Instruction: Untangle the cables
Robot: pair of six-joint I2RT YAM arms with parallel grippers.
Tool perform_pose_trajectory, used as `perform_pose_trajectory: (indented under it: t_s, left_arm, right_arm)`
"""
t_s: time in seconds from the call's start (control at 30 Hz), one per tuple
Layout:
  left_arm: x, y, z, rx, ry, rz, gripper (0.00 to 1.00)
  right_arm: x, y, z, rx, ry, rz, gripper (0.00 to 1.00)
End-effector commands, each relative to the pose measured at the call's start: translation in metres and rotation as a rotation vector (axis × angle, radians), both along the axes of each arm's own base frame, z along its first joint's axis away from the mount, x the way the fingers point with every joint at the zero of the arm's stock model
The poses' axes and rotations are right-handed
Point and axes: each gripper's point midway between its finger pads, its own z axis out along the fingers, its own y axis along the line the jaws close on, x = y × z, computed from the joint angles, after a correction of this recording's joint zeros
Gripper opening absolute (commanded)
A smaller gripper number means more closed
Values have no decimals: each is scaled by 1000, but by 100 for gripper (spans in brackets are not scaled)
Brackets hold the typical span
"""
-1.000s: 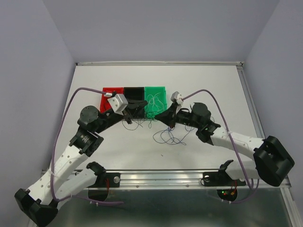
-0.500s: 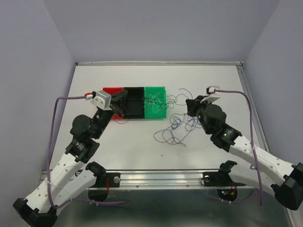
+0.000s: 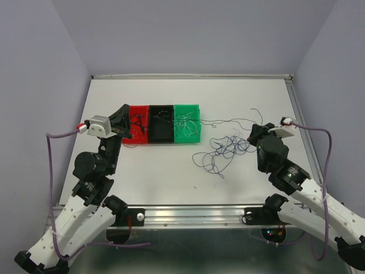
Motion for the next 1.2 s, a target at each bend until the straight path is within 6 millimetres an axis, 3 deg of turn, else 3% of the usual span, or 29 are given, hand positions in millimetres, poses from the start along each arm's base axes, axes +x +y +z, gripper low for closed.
perform_pose_trajectory:
  t_s: [0.0, 0.07, 0.1, 0.17, 0.23, 0.33, 0.4, 0.47, 0.5, 0.57, 0.6, 0.77, 0.83, 1.17]
  left_arm:
    - [1, -3, 14, -4, -53, -11, 0]
    - [1, -19, 11, 43, -52, -87, 0]
    - [-2, -29, 10, 68, -59, -138, 0]
    - [-16, -62, 4, 151, -88, -321, 0]
    - [-29, -86, -2, 209, -101, -466, 0]
    - [-38, -106, -10, 264, -91, -588, 0]
    - [-38, -111, -14, 279, -77, -615, 0]
    - [-38, -116, -18, 293, -61, -642, 0]
    - [-37, -119, -20, 297, -52, -653, 0]
    - [-36, -121, -21, 302, -40, -662, 0]
    - [-35, -122, -23, 305, -33, -668, 0]
    - [-31, -125, -26, 309, -13, -673, 0]
    - [-31, -125, -26, 309, -12, -670, 0]
    - [-24, -120, -21, 284, 2, -624, 0]
  right_arm:
    - [-2, -9, -6, -27, 23, -43, 1]
    - [0, -2, -7, -51, 41, -6, 28]
    - [2, 13, -11, -60, 61, 71, 42]
    - [3, 31, -6, -72, 68, 169, 50]
    - [3, 60, -11, -99, 93, 329, 70]
    - [-2, 98, -12, -136, 70, 545, 87]
    - [-11, 127, -10, -164, 23, 728, 88]
    - [-16, 149, 4, -181, -72, 849, 90]
    - [-31, 167, -1, -190, -94, 990, 90]
    - [-42, 185, 7, -223, -184, 1116, 89]
    - [-55, 200, 0, -228, -193, 1239, 90]
    - [-77, 234, -7, -231, -259, 1507, 89]
    - [-74, 245, -23, -231, -209, 1560, 87]
    - [-63, 281, -24, -222, -266, 1684, 86]
